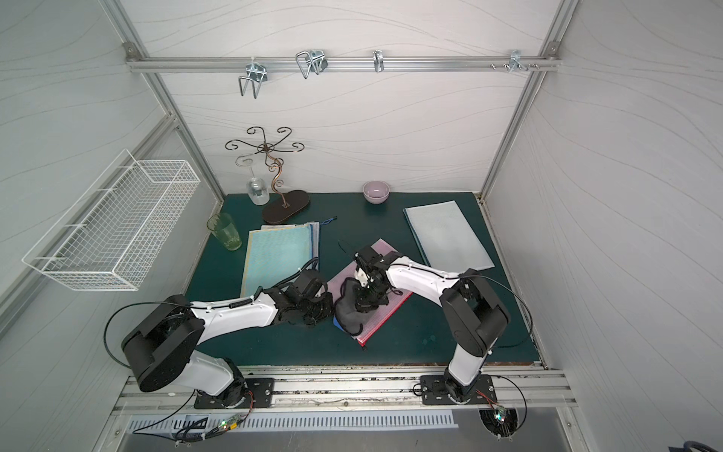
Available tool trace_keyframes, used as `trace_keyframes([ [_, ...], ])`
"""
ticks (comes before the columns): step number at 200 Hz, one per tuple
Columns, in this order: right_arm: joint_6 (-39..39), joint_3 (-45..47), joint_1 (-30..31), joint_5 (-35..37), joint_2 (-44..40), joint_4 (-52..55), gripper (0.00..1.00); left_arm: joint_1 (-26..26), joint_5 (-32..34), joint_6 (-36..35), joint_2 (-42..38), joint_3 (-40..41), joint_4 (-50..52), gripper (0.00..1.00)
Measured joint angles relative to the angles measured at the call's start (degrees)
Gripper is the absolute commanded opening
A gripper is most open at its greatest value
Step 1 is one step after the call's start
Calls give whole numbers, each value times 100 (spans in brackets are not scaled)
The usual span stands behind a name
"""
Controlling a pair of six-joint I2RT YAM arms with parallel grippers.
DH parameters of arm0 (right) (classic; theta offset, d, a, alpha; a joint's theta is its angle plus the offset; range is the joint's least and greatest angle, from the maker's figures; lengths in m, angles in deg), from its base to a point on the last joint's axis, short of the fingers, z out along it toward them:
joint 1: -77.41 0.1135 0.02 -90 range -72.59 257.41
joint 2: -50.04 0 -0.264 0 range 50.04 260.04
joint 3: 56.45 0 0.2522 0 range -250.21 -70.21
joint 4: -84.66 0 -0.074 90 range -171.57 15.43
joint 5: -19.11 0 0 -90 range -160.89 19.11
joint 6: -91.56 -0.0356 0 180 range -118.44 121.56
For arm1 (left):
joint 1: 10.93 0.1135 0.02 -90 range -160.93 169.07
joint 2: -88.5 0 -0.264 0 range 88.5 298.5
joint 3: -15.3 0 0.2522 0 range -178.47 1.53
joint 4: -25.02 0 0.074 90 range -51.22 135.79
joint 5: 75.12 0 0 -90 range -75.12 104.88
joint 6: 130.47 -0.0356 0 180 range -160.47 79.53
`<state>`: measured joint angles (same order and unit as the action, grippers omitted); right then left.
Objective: Wipe the document bag
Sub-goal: Wipe the dirt from the document bag, then adjust the document bag at the center of the board.
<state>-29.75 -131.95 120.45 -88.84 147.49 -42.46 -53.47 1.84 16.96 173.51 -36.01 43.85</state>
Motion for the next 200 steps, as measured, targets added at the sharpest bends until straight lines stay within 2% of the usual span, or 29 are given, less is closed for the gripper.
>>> trace_keyframes([
  [22, -114, 192, -820, 334, 90, 59, 0, 20, -7, 0, 0, 2, -7, 0],
  [51, -79, -103, -1825, 1521, 63, 203, 0, 48, -9, -26, -74, 9, 35, 0],
  [74, 57, -424, -1838, 2083, -131, 317, 0, 144, 15, -166, -551, 4, 424, 0],
  [103, 164, -352, -1694, 1989, -1047, 365, 0, 551, 249, -636, -1742, -330, 1762, 0],
  [117, 186, -245, -1633, 1860, -1545, 389, 0, 802, 566, -1019, -2308, -964, 2706, 0],
  [139, 177, 72, -1539, 1707, -2052, 393, 0, 1064, 1300, -1770, -2704, -2640, 4146, 0],
  [171, 177, 450, -1438, 1600, -2059, 431, 0, 1110, 2302, -2699, -2483, -4962, 5482, 0],
  [188, 175, 527, -1429, 1622, -2055, 461, 0, 1043, 2605, -3036, -2260, -5678, 5919, 0],
  [200, 173, 540, -1458, 1670, -2074, 470, 0, 739, 2868, -3204, -1978, -6008, 6142, 0],
])
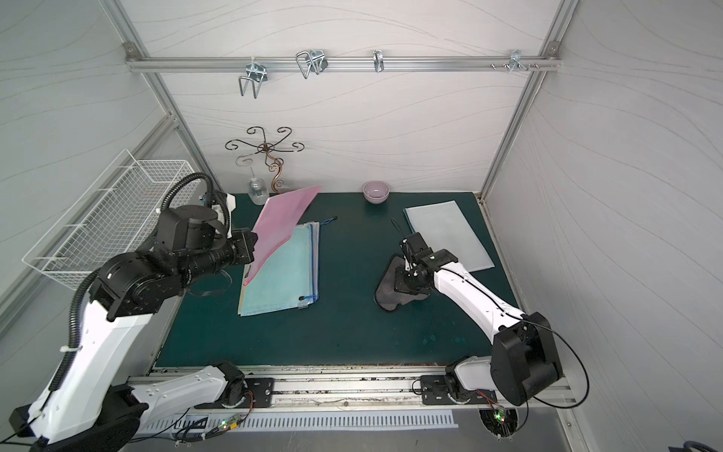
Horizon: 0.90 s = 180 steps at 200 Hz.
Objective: Wipe the document bag
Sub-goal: Adjust the document bag at the center of the board.
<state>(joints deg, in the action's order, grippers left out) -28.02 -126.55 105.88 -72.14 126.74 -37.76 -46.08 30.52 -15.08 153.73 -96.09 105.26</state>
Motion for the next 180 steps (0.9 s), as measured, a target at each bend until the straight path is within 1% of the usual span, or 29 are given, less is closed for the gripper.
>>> trace_keyframes([
  [16, -15, 37, -122, 61, -101, 22, 0, -610, 160, -136, 544, -229, 131, 0],
  [31, -46, 68, -315, 155, -291, 76, 0, -1082, 81, -175, 1113, -114, -20, 0],
  [50, -59, 114, -564, 275, -684, 142, 0, -1650, -184, -184, 1899, 538, -640, 0],
  [71, -61, 122, -811, 374, -1137, 229, 0, -2273, -732, -140, 2796, 1375, -1386, 0],
  [85, -63, 120, -909, 452, -1344, 284, 0, -2669, -984, -166, 3368, 1652, -1738, 0],
  [99, -76, 120, -944, 560, -1480, 354, 0, -3008, -1224, -254, 3847, 1755, -2059, 0],
  [120, -133, 125, -949, 715, -1639, 459, 0, -3394, -1585, -514, 4166, 1775, -2393, 0],
  [152, -262, 216, -966, 918, -1941, 479, 0, -3748, -2033, -1119, 4153, 1773, -2756, 0],
  [180, -361, 350, -970, 1034, -1991, 474, 0, -3969, -2177, -1779, 4138, 1786, -2911, 0],
])
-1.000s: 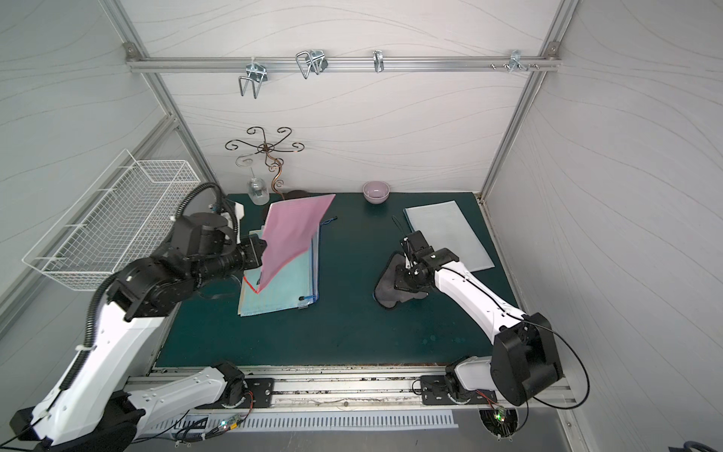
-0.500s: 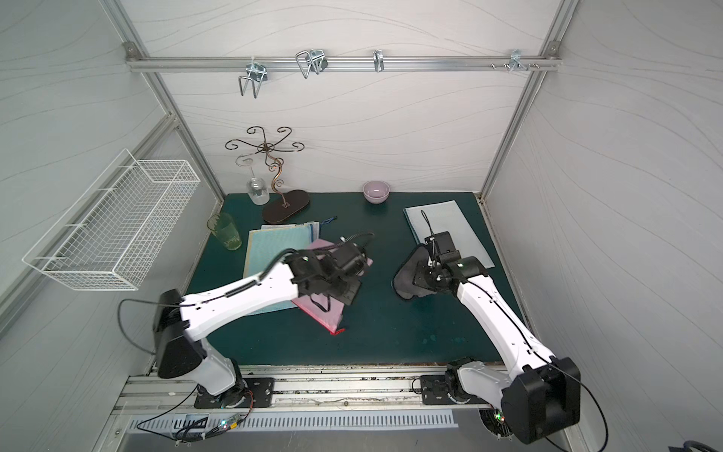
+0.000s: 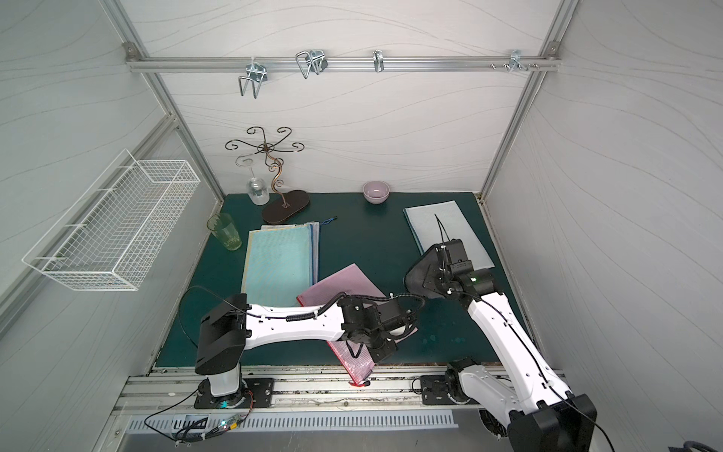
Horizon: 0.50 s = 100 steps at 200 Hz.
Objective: Wipe the document bag
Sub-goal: Adjust the document bag at the center of the board.
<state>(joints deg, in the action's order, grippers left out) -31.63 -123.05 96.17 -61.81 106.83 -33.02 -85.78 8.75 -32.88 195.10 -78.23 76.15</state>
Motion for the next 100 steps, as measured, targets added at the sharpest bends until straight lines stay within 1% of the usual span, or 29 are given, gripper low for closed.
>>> trace_keyframes([
  [25, -50, 127, 0, 37, -4, -4, 0, -72, -31, -621, -140, 186, -164, 0],
  [51, -105, 166, -2, 44, -4, -4, 0, -63, 101, -1344, -177, 256, -155, 0],
  [100, -155, 166, -4, 149, -7, -7, 0, 380, 210, -2776, -61, 376, -352, 0],
])
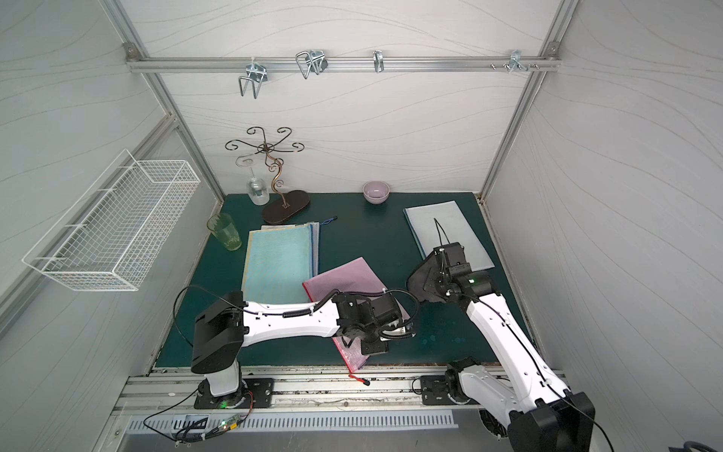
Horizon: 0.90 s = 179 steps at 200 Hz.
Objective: Wipe the document bag
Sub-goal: Adjust the document bag at the center of the board.
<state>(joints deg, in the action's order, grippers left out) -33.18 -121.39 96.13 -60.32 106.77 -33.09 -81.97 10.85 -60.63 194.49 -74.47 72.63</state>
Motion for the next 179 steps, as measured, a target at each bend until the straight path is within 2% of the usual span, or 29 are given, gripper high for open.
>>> trace_keyframes([
  [51, -48, 4, 0, 63, 2, -17, 0, 273, -131, -1250, 597, 2, -424, 0],
  [103, -83, 87, 0, 94, 90, -107, 0, 199, -223, -1982, 925, -111, -835, 0],
  [109, -83, 101, 0, 92, 98, -114, 0, 184, -225, -1993, 925, -111, -866, 10],
  [115, -83, 114, 0, 92, 98, -129, 0, 168, -227, -2000, 918, -111, -879, 26],
  [121, -83, 122, 0, 85, 96, -140, 0, 164, -238, -1987, 914, -111, -890, 33],
  [150, -79, 131, 0, 0, 136, -205, 0, 153, -267, -1718, 767, -42, -922, 46],
  [179, -31, 131, 0, -168, 271, -275, 0, 225, -280, -1084, 240, 260, -1010, 49],
])
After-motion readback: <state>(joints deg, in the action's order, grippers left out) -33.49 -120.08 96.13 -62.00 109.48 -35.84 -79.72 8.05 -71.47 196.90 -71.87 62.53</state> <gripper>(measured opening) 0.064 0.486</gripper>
